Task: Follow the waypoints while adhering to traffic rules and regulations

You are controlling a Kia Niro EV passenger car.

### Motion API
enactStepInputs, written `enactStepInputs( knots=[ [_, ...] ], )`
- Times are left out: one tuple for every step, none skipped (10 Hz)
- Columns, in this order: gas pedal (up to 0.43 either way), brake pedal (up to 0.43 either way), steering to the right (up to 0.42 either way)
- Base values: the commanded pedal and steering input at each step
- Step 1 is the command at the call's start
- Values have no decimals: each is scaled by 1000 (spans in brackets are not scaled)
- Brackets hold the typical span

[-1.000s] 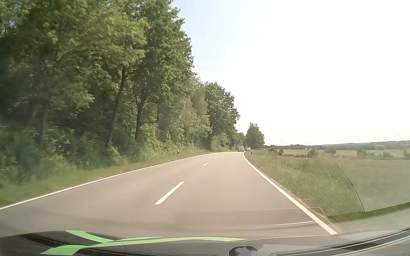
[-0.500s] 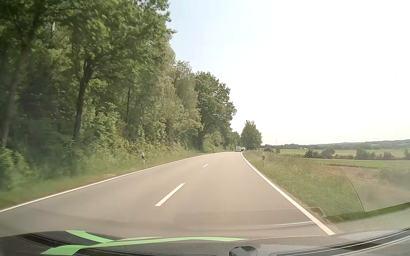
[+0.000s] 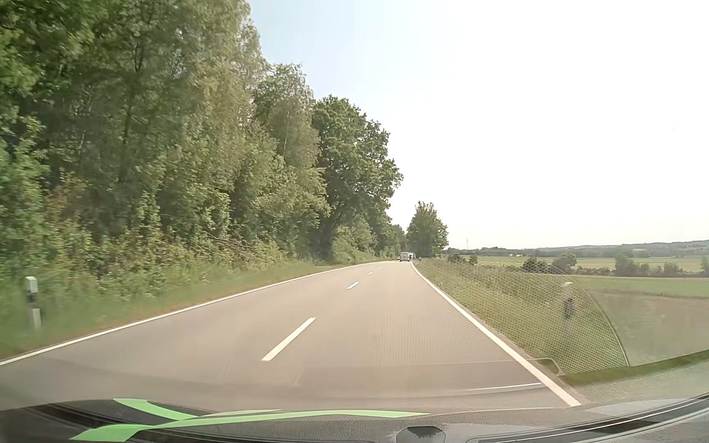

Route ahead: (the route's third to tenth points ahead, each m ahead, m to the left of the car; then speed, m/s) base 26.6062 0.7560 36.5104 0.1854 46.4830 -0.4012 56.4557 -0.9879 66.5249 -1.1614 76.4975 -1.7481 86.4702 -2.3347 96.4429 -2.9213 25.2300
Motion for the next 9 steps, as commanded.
enactStepInputs(
  knots=[
    [150,0,10],
    [150,0,9],
    [150,0,8],
    [150,0,7],
    [150,0,7],
    [150,0,7],
    [150,0,7],
    [150,0,6],
    [150,0,6]
  ],
)
